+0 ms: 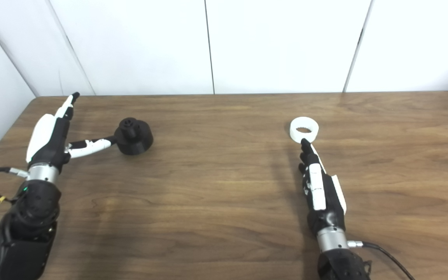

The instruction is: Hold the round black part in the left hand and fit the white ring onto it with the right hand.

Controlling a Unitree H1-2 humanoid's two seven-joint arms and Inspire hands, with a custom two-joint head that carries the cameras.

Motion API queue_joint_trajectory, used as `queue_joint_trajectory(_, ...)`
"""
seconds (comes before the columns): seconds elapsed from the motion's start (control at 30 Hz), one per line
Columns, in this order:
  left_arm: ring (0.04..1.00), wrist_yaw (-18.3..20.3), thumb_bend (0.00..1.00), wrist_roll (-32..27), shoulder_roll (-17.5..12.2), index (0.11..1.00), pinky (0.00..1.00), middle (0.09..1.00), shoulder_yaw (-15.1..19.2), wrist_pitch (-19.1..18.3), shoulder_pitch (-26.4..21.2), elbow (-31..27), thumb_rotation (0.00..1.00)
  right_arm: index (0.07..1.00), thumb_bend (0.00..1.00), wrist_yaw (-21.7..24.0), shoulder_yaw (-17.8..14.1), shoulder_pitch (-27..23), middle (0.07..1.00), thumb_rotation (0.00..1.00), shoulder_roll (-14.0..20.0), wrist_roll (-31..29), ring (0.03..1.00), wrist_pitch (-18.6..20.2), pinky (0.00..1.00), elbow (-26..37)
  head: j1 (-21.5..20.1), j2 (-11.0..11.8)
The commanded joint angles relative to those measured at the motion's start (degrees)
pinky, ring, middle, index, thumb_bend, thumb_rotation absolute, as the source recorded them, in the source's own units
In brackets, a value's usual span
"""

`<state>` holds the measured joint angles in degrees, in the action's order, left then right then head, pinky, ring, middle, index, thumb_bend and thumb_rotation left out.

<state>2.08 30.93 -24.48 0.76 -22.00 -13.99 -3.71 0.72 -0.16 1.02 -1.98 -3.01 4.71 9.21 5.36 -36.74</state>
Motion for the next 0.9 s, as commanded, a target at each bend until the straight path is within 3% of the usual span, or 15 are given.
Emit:
queue_joint_trajectory(0.0, 1.0, -0.24, 0.99, 1.76, -3.03, 1.0, 0.93, 1.0, -0.62, 1.68, -4.39, 1.55, 0.41, 0.941, 0.59, -0.32, 0.23, -0.75, 0.978, 1.0, -0.59, 0.24, 0.985, -1.98, 0.99, 0.11, 0.03, -0.06)
queue_joint_trajectory(0.37, 1.0, 4.27, 1.0, -0.89, -5.36, 0.972, 0.94, 1.0, -4.15, 3.24, -10.58, 10.59, 0.4, 0.936, 0.56, -0.81, 0.33, -0.55, 0.969, 1.0, -0.29, 0.11, 0.976, -2.34, 0.99, 0.7, -0.33, -0.11)
queue_joint_trajectory(0.53, 1.0, 6.5, 1.0, -1.43, -5.65, 0.962, 0.95, 1.0, -5.11, 2.78, -11.63, 11.36, 0.38, 0.936, 0.57, -0.75, 0.49, -0.33, 0.97, 1.0, -0.2, 0.16, 0.976, -2.21, 0.98, 1.05, -0.52, -0.25)
queue_joint_trajectory(0.87, 1.0, 13.18, 1.0, -3.72, -6.42, 0.957, 0.95, 0.989, -6.1, 0.55, -11.56, 7.55, 0.43, 0.943, 0.57, -1.1, 0.31, -0.17, 0.969, 1.0, -0.3, 0.13, 0.977, -1.79, 0.98, 1.19, -0.57, -0.53)
